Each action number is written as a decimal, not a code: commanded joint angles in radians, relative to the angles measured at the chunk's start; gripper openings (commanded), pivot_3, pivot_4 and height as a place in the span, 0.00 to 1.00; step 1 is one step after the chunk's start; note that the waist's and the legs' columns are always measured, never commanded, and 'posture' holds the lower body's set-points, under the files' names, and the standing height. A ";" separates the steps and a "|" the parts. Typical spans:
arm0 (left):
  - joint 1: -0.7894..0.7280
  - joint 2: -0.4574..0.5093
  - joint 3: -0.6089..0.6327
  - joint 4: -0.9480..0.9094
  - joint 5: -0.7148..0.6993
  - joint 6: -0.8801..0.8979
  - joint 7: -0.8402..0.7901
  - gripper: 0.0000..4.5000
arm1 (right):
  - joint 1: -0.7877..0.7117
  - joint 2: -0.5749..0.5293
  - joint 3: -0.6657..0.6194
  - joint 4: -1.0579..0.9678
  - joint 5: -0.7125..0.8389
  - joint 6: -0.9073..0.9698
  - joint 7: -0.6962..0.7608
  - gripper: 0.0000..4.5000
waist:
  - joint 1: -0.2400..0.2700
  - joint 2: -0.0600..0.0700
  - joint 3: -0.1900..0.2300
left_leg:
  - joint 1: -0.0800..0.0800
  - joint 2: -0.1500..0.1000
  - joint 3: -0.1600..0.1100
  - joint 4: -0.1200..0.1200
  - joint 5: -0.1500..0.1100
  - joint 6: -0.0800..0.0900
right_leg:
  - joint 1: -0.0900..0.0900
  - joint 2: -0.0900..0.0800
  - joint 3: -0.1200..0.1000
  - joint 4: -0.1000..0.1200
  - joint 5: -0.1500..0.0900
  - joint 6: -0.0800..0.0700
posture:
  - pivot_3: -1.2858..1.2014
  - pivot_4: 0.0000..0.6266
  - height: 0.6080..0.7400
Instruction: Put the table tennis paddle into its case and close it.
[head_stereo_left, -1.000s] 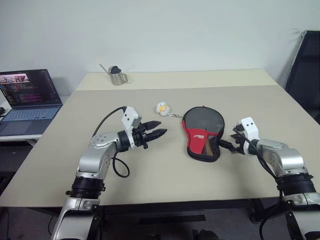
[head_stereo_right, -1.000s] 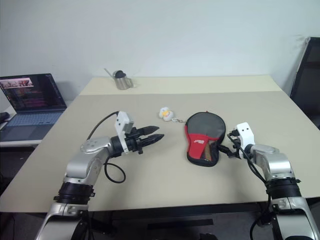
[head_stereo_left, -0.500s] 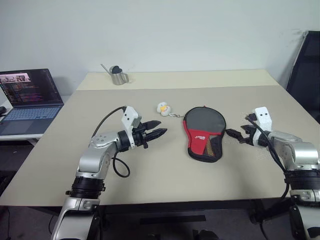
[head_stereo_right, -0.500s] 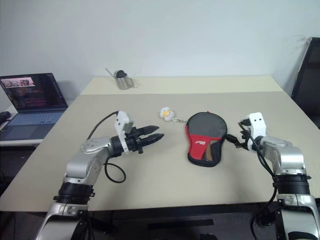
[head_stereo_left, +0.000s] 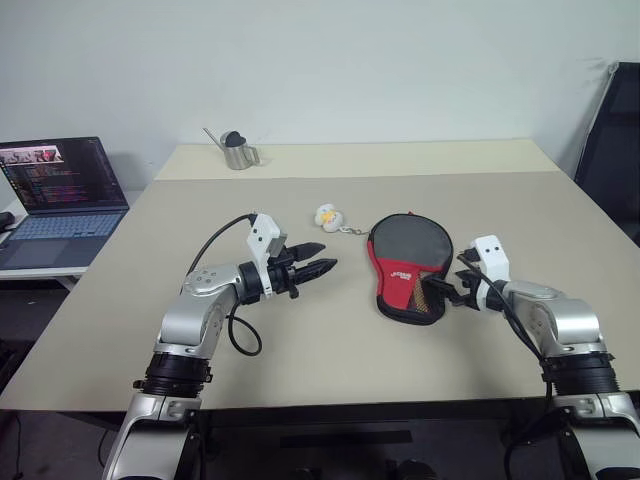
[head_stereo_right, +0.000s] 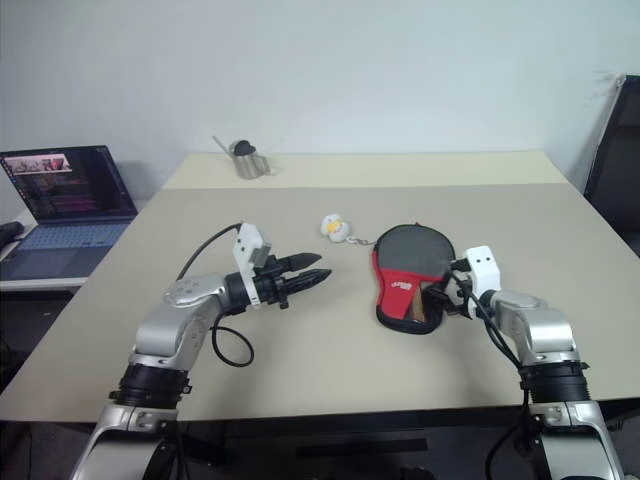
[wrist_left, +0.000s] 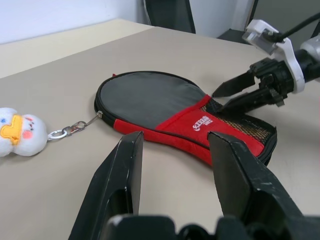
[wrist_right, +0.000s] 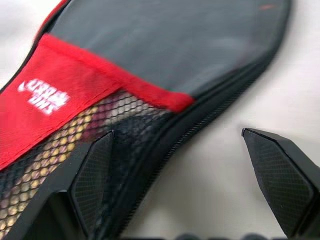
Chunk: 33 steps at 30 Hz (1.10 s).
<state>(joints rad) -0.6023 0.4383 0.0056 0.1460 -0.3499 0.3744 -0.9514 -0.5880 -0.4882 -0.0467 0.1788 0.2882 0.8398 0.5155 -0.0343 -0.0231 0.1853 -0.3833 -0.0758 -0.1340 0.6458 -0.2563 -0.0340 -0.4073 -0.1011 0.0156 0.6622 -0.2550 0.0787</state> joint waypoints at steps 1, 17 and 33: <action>-0.017 0.008 0.008 -0.036 -0.013 -0.008 0.000 0.49 | -0.012 0.024 0.040 -0.022 -0.007 -0.005 0.015 0.99 | -0.001 0.000 0.000 | 0.000 0.000 0.000 0.000 0.000 0.000 | 0.000 0.000 0.000 0.000 0.000 0.000 | 0.52 0.24 1.00; 0.006 0.017 0.014 -0.050 -0.010 -0.016 0.007 0.49 | -0.052 0.085 0.070 0.083 -0.043 0.023 0.008 0.72 | -0.023 0.000 -0.001 | 0.003 0.000 0.000 0.000 -0.001 0.001 | 0.001 0.005 0.001 0.001 0.002 -0.004 | 0.52 0.24 1.00; 0.122 0.137 0.013 -0.142 -0.054 0.052 -0.093 0.49 | -0.031 0.162 0.088 -0.028 0.005 0.101 0.037 0.01 | -0.028 0.000 -0.002 | 0.004 0.003 0.000 -0.001 -0.001 0.001 | 0.000 0.011 0.002 0.001 0.004 -0.007 | 0.52 0.24 1.00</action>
<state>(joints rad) -0.4824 0.5563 0.0060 0.0673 -0.3695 0.4136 -1.0162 -0.6347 -0.3528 0.0009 0.1804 0.2573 0.9101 0.5155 -0.0628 -0.0227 0.1834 -0.3793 -0.0728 -0.1341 0.6447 -0.2571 -0.0335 -0.4079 -0.0904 0.0176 0.6631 -0.2509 0.0721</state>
